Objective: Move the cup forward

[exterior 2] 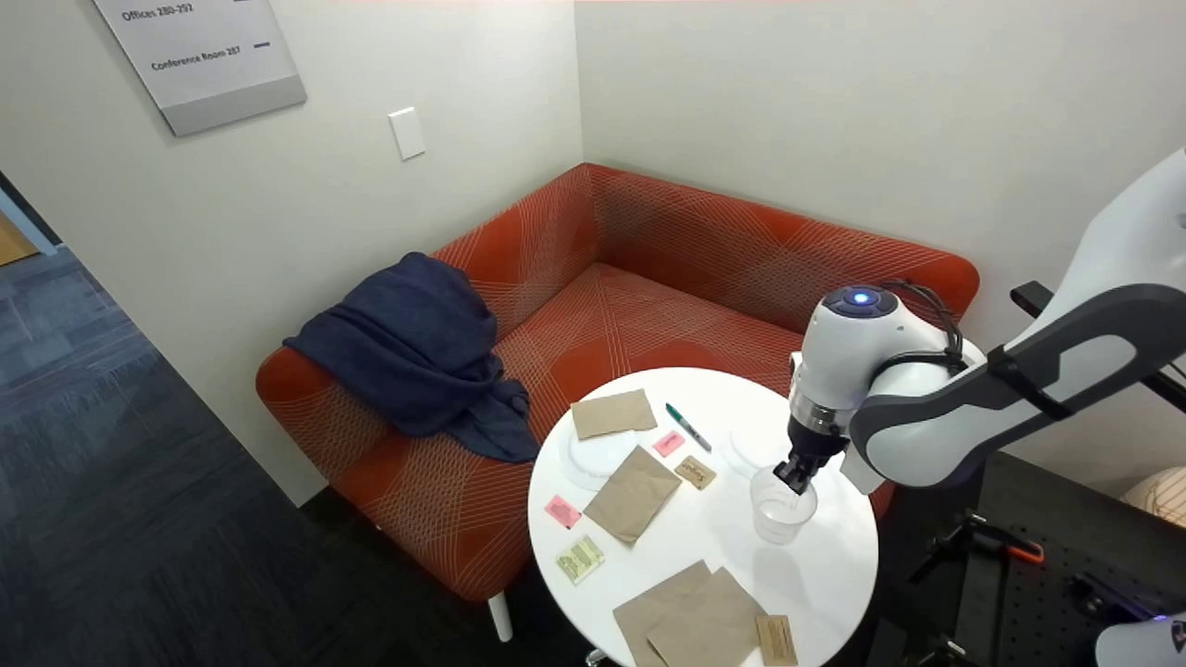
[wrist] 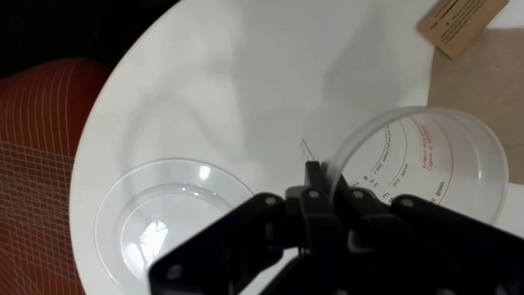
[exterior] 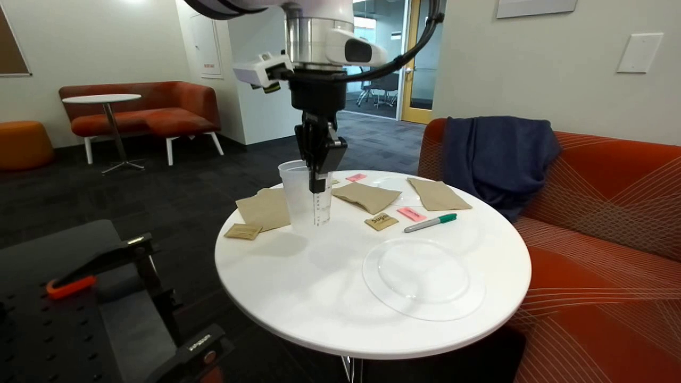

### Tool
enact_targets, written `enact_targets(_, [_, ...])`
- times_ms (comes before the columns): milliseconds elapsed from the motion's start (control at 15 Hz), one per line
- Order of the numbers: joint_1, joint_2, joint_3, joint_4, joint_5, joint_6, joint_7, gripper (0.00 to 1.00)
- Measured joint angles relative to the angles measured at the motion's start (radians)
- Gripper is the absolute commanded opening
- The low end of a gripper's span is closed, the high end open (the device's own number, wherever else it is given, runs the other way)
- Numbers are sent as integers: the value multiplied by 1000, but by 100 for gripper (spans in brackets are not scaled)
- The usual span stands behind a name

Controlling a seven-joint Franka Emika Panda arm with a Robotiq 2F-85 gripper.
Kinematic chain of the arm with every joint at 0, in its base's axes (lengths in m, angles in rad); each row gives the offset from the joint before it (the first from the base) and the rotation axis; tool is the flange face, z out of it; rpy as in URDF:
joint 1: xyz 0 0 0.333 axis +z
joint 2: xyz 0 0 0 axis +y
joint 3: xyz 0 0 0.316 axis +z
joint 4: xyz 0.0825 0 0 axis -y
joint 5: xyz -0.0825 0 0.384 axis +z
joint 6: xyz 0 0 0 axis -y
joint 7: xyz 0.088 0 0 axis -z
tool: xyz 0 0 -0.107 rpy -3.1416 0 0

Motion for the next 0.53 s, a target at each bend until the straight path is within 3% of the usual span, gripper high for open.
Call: enact_targets(533, [-4,11,-1,-40,0,0,17,1])
